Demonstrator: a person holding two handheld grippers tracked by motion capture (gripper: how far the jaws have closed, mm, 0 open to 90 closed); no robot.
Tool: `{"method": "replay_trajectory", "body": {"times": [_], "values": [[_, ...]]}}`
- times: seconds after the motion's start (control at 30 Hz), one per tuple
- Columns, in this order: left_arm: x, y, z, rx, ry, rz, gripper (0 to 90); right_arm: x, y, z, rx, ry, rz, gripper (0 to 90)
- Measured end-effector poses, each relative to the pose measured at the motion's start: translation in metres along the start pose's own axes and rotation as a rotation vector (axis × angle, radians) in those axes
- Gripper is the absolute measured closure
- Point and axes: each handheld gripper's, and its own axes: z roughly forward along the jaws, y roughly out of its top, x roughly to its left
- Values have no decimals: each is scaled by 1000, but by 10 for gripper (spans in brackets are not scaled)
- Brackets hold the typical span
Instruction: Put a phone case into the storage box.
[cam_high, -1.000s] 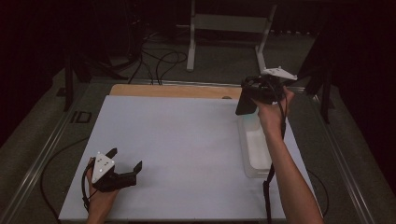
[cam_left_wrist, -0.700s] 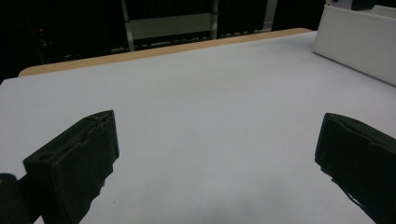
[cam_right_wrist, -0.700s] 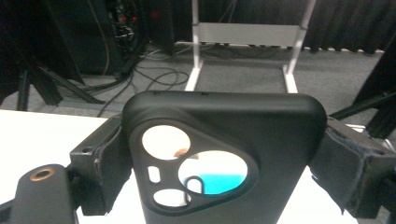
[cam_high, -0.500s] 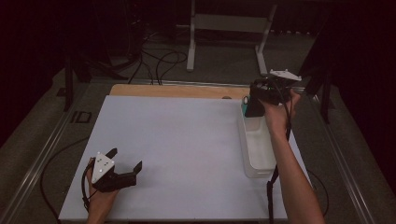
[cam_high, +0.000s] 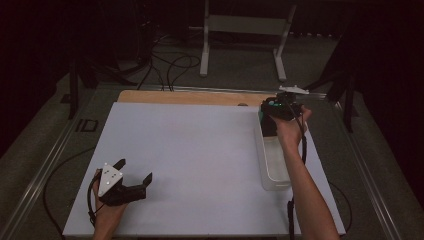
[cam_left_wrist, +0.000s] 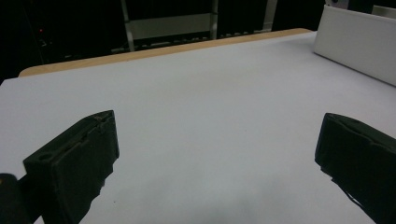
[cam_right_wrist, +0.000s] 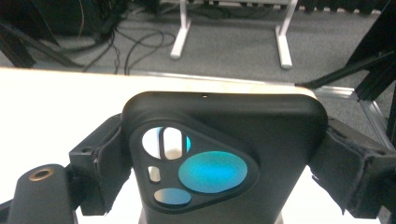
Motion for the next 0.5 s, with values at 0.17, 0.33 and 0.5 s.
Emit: {"method": "replay_trajectory", "body": {"times": [0.17,0.33,0.5], "values": [[0,0,0,4,-1,6,5,2,-7,10,41,-18,-23,130],[0,0,0,4,-1,6,5,2,-9,16,56,1,-26,125],[-1,0,0,6,-1,6,5,2,-10,17,51,3,-16,120]]}}
